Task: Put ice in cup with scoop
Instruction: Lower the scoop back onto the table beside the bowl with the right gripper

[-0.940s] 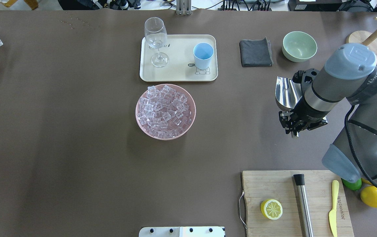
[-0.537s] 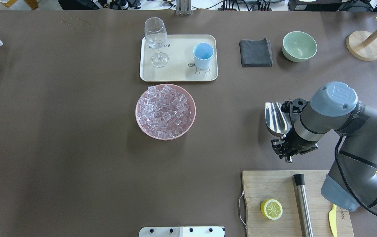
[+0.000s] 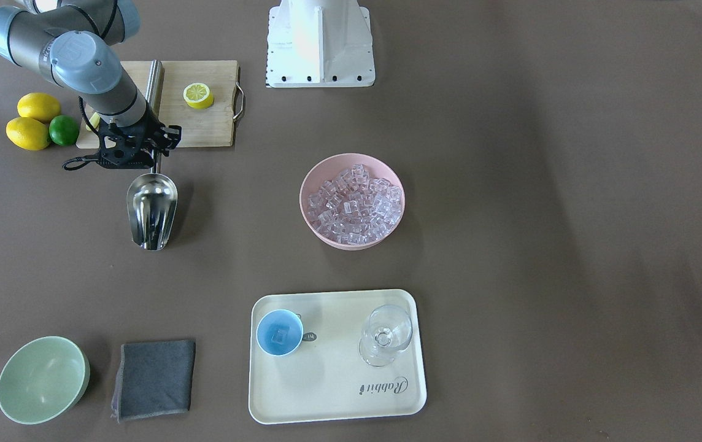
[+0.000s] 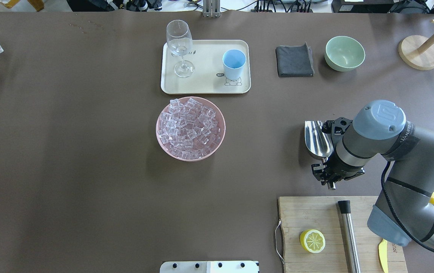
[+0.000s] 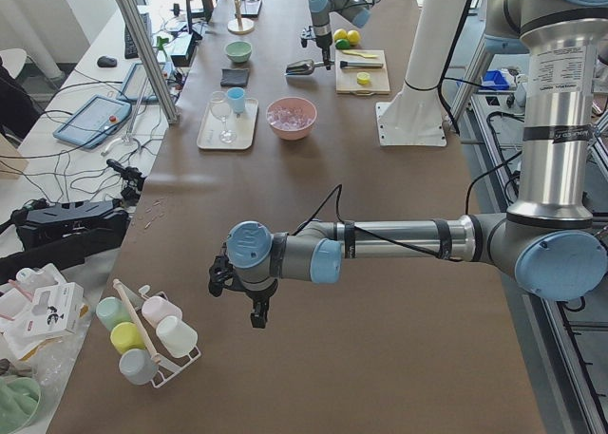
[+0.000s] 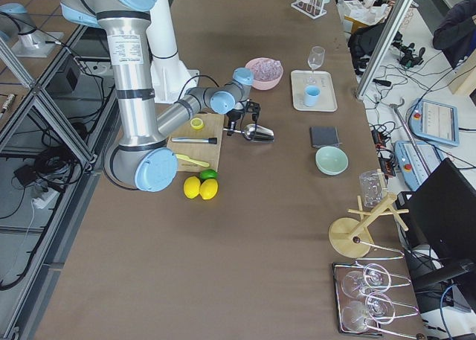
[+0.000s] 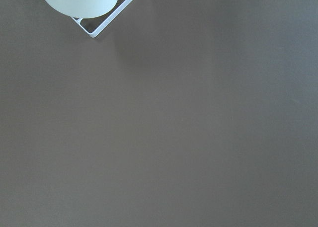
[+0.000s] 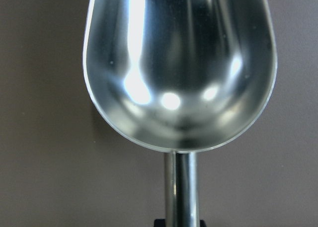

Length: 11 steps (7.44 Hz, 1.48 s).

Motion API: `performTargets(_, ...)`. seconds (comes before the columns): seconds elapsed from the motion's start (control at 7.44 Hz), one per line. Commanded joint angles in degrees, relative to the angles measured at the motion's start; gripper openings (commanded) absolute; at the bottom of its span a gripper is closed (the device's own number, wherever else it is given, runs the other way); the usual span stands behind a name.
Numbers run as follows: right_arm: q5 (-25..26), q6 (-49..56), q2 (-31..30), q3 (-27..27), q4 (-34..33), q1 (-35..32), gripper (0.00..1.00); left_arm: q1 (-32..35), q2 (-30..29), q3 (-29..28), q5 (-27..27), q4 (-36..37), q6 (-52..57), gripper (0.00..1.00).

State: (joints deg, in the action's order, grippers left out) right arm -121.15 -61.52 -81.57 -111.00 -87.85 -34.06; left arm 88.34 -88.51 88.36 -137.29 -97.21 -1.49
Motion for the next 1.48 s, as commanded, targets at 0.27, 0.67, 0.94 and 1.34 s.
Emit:
performTargets(0.27, 0.0, 0.1, 0.6, 0.8, 0.0, 0.0, 0.85, 0.0, 0.0, 0.0, 0.0, 0.1, 0.0, 0.98)
performTargets(0.67, -1.3, 0.3, 0.8, 0.3, -0.1, -1.0, 1.0, 0.1, 0.0, 0.0, 0.0, 0.1, 0.0, 0.98)
performTargets(0.94, -3.9, 0.4, 1.1, 0.3, -0.6, -3.4, 1.0, 0.2, 0.1, 0.0, 0.0, 0.1, 0.0, 0.98)
performTargets(1.34, -5.4, 1.6, 1.7, 0.3, -1.3, -7.1, 1.0, 0.7, 0.0, -0.1, 0.2, 0.1, -0.1, 0.98)
